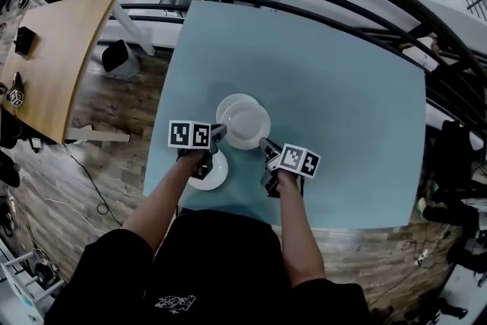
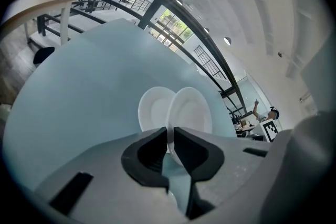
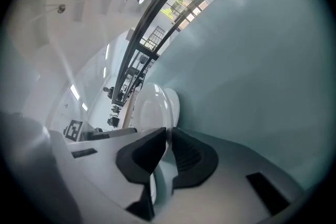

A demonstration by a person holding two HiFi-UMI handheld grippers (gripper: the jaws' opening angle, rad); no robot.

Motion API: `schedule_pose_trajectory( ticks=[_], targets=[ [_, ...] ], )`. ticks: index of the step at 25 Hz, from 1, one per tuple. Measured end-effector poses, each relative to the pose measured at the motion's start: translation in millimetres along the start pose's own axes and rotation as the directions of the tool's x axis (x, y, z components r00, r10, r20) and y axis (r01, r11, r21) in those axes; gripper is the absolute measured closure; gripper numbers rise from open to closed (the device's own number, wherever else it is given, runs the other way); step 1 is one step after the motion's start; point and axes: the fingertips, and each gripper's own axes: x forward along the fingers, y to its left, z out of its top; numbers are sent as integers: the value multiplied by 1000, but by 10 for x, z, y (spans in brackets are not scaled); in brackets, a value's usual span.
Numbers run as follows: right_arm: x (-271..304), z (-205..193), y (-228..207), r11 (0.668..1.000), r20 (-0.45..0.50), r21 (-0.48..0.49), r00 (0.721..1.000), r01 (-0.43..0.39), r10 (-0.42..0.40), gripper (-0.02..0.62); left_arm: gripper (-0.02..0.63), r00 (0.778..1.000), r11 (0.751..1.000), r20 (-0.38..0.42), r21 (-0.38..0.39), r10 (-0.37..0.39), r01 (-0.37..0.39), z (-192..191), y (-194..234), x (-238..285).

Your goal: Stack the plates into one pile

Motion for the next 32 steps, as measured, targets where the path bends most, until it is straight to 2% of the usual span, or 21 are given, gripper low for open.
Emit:
schedule_pose_trajectory(
  ticks=[11,19,24,32],
  targets=[
    [341,102,-34,997,-61,-25,995,72,-73,560,560,998,999,-47,-8,33,-34,174,306,167],
    [442,130,-15,982,-101,-139,985,126,-140,558,560,995,998,-82,-14,54,-56,225,380,203],
    [483,87,30,961,-133,-225,972,158,-191,543,557,992,998,-110,22,65,-63,206,398,171],
    [543,114,16,942,-142,-279,962,186,-232,535,552,991,998,-123,20,55,-53,219,445,195]
  ],
)
